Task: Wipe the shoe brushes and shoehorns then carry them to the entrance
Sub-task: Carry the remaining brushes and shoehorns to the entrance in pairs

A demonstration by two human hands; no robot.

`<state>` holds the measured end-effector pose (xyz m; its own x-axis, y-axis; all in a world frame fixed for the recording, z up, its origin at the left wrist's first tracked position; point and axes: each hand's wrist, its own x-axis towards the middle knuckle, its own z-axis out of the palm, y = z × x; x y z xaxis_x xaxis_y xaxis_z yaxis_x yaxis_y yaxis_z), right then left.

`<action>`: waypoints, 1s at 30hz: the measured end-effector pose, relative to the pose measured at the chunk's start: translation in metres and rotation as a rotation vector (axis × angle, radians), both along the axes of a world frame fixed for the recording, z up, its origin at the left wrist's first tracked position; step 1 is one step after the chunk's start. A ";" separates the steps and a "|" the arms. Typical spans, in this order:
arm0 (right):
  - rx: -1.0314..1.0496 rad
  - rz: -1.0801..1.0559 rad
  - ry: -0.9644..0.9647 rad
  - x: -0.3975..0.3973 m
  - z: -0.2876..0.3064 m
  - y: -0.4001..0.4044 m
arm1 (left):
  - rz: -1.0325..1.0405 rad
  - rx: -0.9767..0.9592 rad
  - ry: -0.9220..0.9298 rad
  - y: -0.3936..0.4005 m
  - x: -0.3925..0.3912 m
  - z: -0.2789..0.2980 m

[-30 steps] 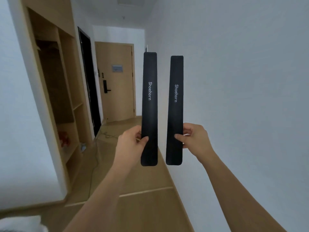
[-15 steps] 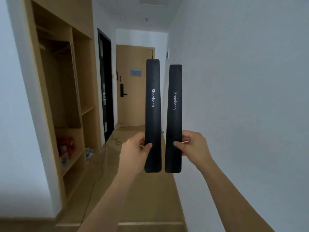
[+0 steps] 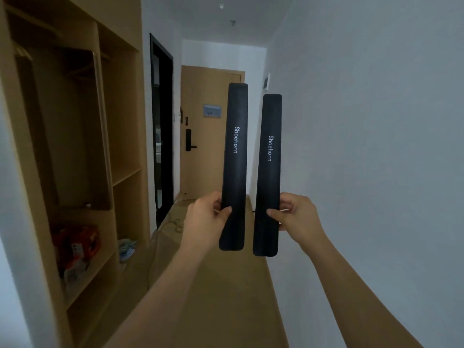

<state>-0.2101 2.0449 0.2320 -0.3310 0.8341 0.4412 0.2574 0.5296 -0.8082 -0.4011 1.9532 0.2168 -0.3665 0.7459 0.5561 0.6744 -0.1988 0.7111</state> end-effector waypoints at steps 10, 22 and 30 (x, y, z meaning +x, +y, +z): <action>-0.046 0.092 0.066 -0.109 -0.021 0.177 | 0.045 -0.027 0.020 0.155 -0.104 -0.006; -0.099 0.288 0.095 -0.236 -0.023 0.439 | 0.206 -0.035 0.043 0.389 -0.221 -0.012; -0.131 0.484 0.063 -0.357 -0.016 0.560 | 0.326 -0.033 0.028 0.487 -0.317 -0.016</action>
<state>-0.5672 2.6045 0.2158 -0.6697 0.6411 0.3748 -0.0444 0.4692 -0.8819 -0.7176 2.4400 0.2006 -0.5744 0.6091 0.5468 0.7179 0.0538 0.6941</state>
